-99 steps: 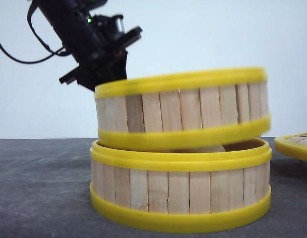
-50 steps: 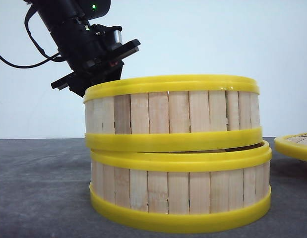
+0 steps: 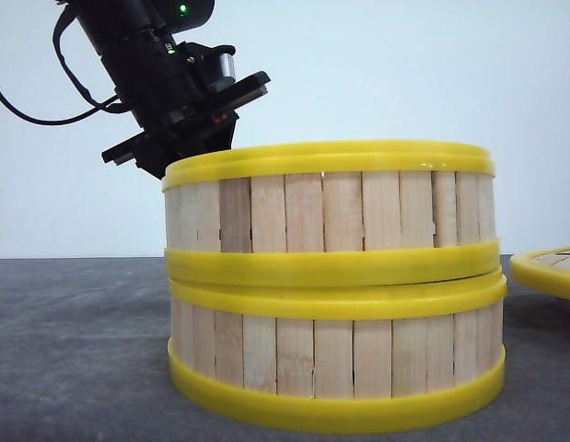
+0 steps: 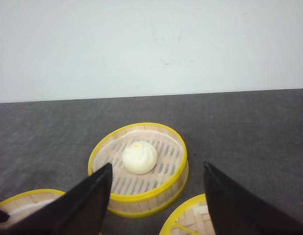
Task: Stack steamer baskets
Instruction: 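Lift the basket with the left gripper and set it on the front basket, then open the left gripper and raise it away from the stack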
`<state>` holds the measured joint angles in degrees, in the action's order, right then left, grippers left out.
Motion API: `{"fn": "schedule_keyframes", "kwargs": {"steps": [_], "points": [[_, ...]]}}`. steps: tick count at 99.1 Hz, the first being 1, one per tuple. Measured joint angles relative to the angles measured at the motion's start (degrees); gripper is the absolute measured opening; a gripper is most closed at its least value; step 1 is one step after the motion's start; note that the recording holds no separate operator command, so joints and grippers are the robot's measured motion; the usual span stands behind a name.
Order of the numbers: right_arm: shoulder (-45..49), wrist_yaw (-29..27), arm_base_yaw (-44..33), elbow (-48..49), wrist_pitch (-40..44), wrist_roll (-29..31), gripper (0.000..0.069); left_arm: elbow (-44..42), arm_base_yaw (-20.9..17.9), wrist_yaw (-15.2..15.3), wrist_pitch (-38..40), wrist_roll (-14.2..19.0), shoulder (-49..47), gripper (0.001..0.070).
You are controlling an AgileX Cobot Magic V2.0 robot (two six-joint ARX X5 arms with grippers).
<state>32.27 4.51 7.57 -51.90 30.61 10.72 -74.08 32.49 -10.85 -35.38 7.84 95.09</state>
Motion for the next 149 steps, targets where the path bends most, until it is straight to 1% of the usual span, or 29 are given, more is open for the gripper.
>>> {"fn": "schedule_keyframes", "kwargs": {"steps": [10,28,32,38,62,71,82,93,109,121,126,136,149], "points": [[0.00,0.00,0.00,0.00,0.02,0.00,0.0358,0.00,0.02,-0.04,0.04,0.83,0.13,0.0051],[0.00,0.00,0.00,0.00,0.04,0.00,0.0358,0.00,0.81,-0.81,0.48,1.79,0.35,0.0220],[0.00,0.00,0.00,0.00,0.04,0.00,0.0358,0.00,0.81,-1.05,0.50,1.97,0.35,0.0244],[0.00,0.00,0.00,0.00,0.04,0.00,0.0358,0.00,0.85,-1.07,0.50,2.29,0.35,0.0260],[0.04,0.00,0.00,0.00,0.02,0.00,0.0358,0.00,1.01,-1.07,1.42,2.80,0.20,0.0270],[0.20,0.02,0.00,0.00,0.04,0.00,0.0358,0.00,0.83,-1.05,2.38,2.95,-1.27,0.0270],[0.96,0.33,0.00,0.00,0.04,0.00,0.0358,0.00,0.26,-1.07,4.31,3.37,-5.64,0.0270],[2.23,0.48,0.00,0.00,0.04,0.00,0.0361,-0.22,-0.37,-1.09,4.39,3.56,-10.29,0.0270],[5.07,1.42,0.00,0.00,-0.20,0.15,0.0392,-0.22,-1.62,-1.07,3.72,3.87,-15.91,0.0270],[9.01,1.49,0.00,-0.04,-2.27,0.22,0.0413,-0.22,-2.38,-0.94,3.41,4.48,-22.73,0.0270],[11.19,1.53,0.00,-0.04,-3.48,0.24,0.0415,-0.22,-2.71,-0.31,3.39,4.70,-26.23,0.0270],[16.63,1.60,0.00,-0.04,-6.38,0.76,0.0416,-0.22,-3.39,2.58,2.71,4.85,-33.35,0.0270],[25.20,1.57,0.00,-1.57,-8.59,1.38,0.0416,-0.31,-4.02,7.91,-0.48,3.89,-41.42,0.0270]]}}
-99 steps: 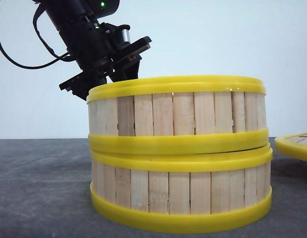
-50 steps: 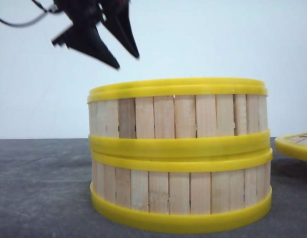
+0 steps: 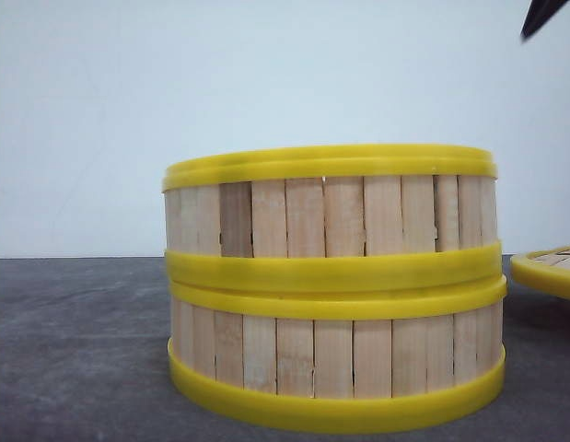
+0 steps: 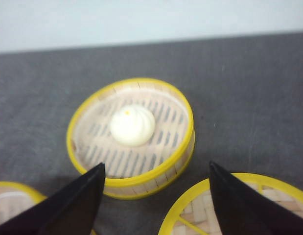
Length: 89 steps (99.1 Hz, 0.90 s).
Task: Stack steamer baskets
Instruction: 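Open the left gripper and raise it away from the stack, then lower the right gripper onto the rim of the basket with one bun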
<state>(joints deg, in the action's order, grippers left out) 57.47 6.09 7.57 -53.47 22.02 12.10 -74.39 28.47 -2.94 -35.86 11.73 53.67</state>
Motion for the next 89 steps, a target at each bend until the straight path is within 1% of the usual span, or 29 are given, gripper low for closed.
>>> {"fn": "schedule_keyframes", "kwargs": {"steps": [14,23,33,51,60,69,76,89], "points": [[11.30,-0.02,-0.02,-6.21,-0.48,0.22,0.0416,0.13,-1.33,5.81,-8.39,-0.98,-6.71,0.0270],[18.49,-0.02,-0.02,-10.58,-0.50,0.42,0.0416,2.54,-1.81,7.06,-11.41,-1.22,-11.34,0.0270],[26.03,-0.04,-0.02,-14.49,-0.17,0.72,0.0416,7.28,-1.81,7.10,-13.16,-0.85,-17.03,0.0270],[37.11,-0.04,-0.48,-18.47,0.44,2.08,0.0416,13.46,-1.81,7.10,-17.73,1.68,-26.67,0.0270],[41.11,-0.04,-0.94,-19.71,0.37,3.10,0.0416,13.92,-1.81,7.13,-20.85,2.93,-29.59,0.0270],[44.15,-0.55,-1.57,-20.68,-0.07,4.09,0.0405,13.92,-1.81,7.13,-22.73,3.39,-31.39,0.0270],[46.03,-1.60,-2.03,-20.87,-0.50,5.01,0.0386,13.92,-1.81,7.17,-23.56,3.89,-32.28,0.0270],[49.16,-1.64,-2.43,-20.87,-0.74,6.40,0.0335,13.92,-1.81,7.15,-24.94,5.01,-32.98,0.0270]]}}
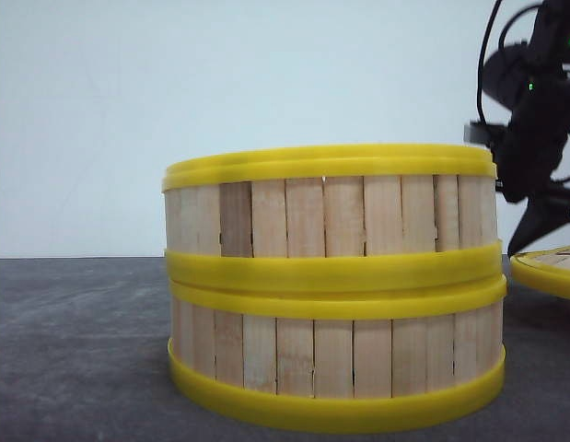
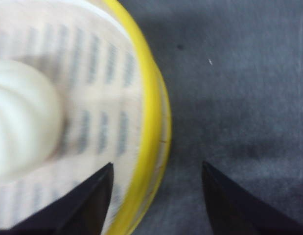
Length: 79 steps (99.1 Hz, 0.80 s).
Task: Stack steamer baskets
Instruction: 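Lower the right gripper onto the rim of the basket with one bun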
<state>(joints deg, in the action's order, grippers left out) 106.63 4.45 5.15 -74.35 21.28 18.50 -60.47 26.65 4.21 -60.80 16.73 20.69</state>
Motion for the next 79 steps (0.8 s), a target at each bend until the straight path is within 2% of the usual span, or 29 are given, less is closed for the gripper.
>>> {"fn": "schedule_keyframes", "kwargs": {"steps": [10,25,36,63,79], "points": [[0.92,0.09,0.04,0.00,-1.11,0.70,0.0301,0.00,0.00,0.00,-0.74,0.52,0.00,0.0270],[0.98,-0.24,0.46,-0.02,-2.75,1.64,0.0125,0.00,0.00,0.02,-0.96,0.70,0.00,0.0270],[0.98,-1.03,0.42,-0.15,-3.52,2.51,0.0041,0.00,0.00,0.31,-1.53,0.70,0.00,0.0270],[0.09,-2.01,0.35,-2.12,-2.25,1.46,0.0032,0.00,0.00,0.83,-1.60,0.70,-0.02,0.0270],[-8.41,-0.85,0.00,-2.58,-0.90,1.03,0.0032,0.00,0.00,1.88,-1.57,0.68,-0.02,0.0270]]}}
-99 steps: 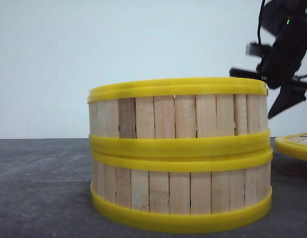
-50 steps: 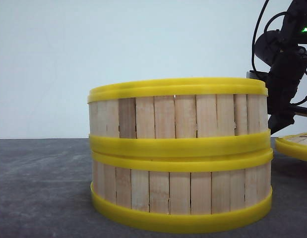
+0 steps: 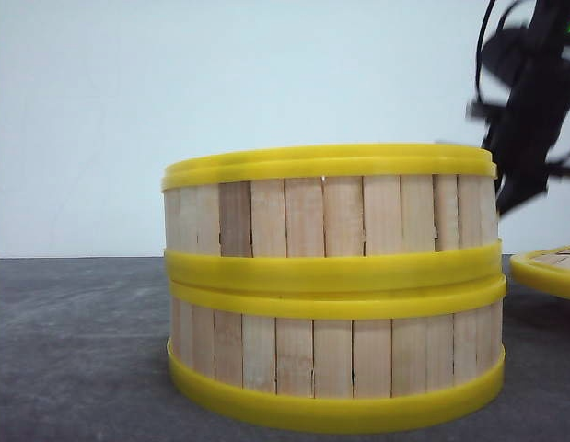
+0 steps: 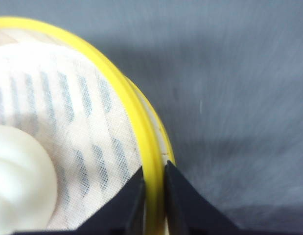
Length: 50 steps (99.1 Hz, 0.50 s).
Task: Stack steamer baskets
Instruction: 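Lower the right gripper onto the rim of the basket with one bun, then lift the basket with the right gripper and lower it onto the stack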
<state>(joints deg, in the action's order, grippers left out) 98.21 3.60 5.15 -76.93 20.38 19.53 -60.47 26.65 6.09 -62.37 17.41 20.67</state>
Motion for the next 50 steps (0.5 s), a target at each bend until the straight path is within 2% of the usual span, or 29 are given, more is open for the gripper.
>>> {"fn": "schedule_keyframes", "kwargs": {"steps": [20,31,50], "points": [[-15.26,7.63,0.11,-2.97,2.14,-1.36,0.0031,0.00,0.00,0.79,0.00,-0.92,0.00,0.0270],[-21.77,12.72,0.94,-2.99,8.90,-3.34,0.0028,0.00,0.00,1.03,0.00,-1.36,0.00,0.0270],[-25.44,14.43,4.59,-2.95,20.15,-8.96,0.0028,0.00,0.00,1.29,0.00,-1.97,0.00,0.0270]]}}
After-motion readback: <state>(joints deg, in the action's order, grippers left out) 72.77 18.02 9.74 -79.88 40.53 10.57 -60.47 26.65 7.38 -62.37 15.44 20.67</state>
